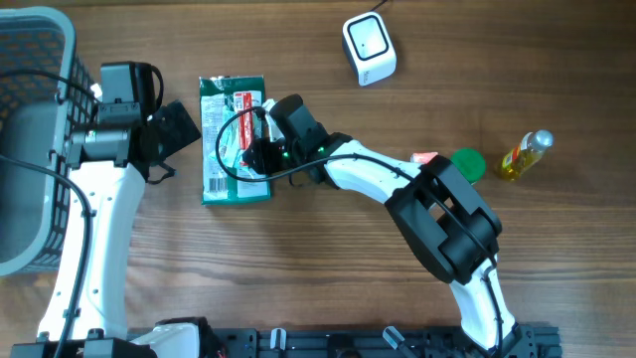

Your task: Scan the item barcode

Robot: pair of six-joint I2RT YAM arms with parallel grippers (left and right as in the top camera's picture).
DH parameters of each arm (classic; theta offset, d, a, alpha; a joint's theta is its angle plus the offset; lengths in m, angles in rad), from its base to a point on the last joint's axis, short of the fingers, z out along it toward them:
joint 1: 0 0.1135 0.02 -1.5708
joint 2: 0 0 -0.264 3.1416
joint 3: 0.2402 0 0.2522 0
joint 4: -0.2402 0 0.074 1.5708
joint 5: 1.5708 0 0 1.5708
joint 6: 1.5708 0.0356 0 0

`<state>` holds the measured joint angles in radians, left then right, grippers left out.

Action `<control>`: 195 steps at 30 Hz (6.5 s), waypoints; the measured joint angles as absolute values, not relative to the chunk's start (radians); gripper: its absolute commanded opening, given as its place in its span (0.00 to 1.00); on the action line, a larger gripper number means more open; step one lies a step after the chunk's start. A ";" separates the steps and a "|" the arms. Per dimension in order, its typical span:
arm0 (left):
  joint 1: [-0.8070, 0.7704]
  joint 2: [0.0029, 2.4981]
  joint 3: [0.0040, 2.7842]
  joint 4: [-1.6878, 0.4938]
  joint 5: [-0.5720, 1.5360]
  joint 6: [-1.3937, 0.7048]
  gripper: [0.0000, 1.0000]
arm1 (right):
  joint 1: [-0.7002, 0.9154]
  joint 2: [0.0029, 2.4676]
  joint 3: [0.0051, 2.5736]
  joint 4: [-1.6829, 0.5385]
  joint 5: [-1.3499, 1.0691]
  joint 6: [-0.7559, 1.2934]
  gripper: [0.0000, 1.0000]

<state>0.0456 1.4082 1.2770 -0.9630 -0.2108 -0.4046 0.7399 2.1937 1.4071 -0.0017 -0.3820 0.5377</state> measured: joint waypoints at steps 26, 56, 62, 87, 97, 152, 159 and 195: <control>0.046 1.408 1.277 -0.963 -0.211 -0.405 1.00 | 0.735 2.194 1.407 -0.007 -0.393 0.553 0.04; 0.046 1.408 1.277 -0.963 -0.211 -0.405 1.00 | 0.606 2.063 1.397 -0.957 -0.163 0.016 0.49; 0.046 1.408 1.277 -0.963 -0.211 -0.405 1.00 | 0.606 2.059 1.397 -0.866 -0.096 0.015 0.51; 0.046 1.408 1.277 -0.963 -0.211 -0.405 1.00 | 0.606 2.059 1.397 -0.801 -0.111 -0.034 0.41; 0.046 1.408 1.277 -0.963 -0.211 -0.405 1.00 | 0.606 2.043 1.422 -0.806 -0.115 -0.047 0.47; 0.046 1.408 1.277 -0.963 -0.211 -0.405 1.00 | 0.606 2.067 1.411 -0.825 -0.157 -0.032 0.05; 0.046 1.408 1.277 -0.963 -0.211 -0.405 1.00 | 0.606 2.054 1.422 -0.826 -0.154 -0.075 0.04; 0.046 1.408 1.277 -0.963 -0.211 -0.405 1.00 | 0.606 1.937 1.433 -0.806 -0.122 -0.189 0.04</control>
